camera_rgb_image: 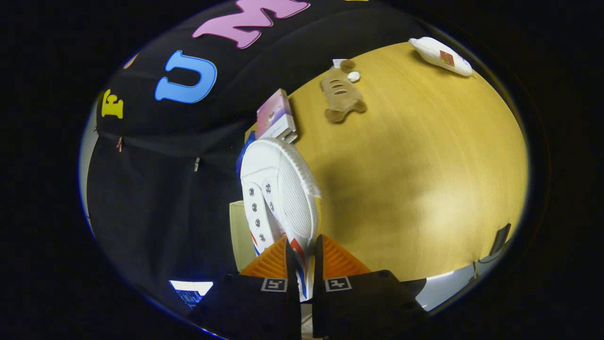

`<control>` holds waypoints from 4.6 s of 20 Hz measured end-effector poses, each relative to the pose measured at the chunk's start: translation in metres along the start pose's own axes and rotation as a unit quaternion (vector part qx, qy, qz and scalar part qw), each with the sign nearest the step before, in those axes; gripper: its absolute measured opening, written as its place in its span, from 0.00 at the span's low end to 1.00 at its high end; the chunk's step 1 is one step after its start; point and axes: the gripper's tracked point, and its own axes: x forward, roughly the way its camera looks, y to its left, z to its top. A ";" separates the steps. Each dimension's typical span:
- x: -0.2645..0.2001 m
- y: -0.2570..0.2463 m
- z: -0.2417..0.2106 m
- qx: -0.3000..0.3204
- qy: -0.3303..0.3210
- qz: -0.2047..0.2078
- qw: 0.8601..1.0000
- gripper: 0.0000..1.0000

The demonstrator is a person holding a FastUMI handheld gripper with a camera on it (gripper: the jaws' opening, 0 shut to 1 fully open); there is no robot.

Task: Open the storage box then place both shoes into the box .Put the left shoe in first, then the right shoe, with the right side of both shoes facing outward in a uniform manner.

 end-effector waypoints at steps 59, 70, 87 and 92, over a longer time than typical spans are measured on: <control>0.065 0.028 -0.071 -0.091 -0.052 -0.164 0.981 0.97; -0.006 -0.013 -0.045 -0.235 -0.156 -0.220 0.934 0.99; -0.142 0.017 0.027 -0.376 -0.400 -0.167 0.819 0.99; -0.173 0.018 0.040 -0.412 -0.439 -0.152 0.783 0.96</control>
